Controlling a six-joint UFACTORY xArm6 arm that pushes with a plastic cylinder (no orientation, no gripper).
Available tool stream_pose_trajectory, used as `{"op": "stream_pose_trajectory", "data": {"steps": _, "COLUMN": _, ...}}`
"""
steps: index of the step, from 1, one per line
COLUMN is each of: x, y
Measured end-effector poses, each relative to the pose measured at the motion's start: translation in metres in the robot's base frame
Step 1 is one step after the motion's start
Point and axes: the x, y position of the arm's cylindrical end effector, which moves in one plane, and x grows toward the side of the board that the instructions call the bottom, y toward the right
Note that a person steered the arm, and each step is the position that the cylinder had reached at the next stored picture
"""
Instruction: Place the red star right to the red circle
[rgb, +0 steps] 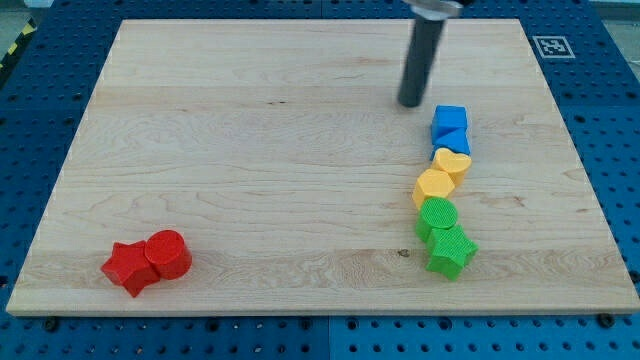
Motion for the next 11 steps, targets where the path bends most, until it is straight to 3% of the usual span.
{"op": "stream_pose_trajectory", "data": {"steps": 2, "x": 0.012, "y": -0.166}}
{"op": "stream_pose_trajectory", "data": {"steps": 3, "x": 0.038, "y": -0.237}}
{"op": "stream_pose_trajectory", "data": {"steps": 4, "x": 0.091, "y": -0.279}}
{"op": "stream_pose_trajectory", "data": {"steps": 6, "x": 0.220, "y": -0.305}}
{"op": "stream_pose_trajectory", "data": {"steps": 7, "x": 0.261, "y": -0.313}}
{"op": "stream_pose_trajectory", "data": {"steps": 9, "x": 0.261, "y": -0.298}}
{"op": "stream_pose_trajectory", "data": {"steps": 10, "x": 0.262, "y": -0.243}}
{"op": "stream_pose_trajectory", "data": {"steps": 11, "x": 0.238, "y": -0.182}}
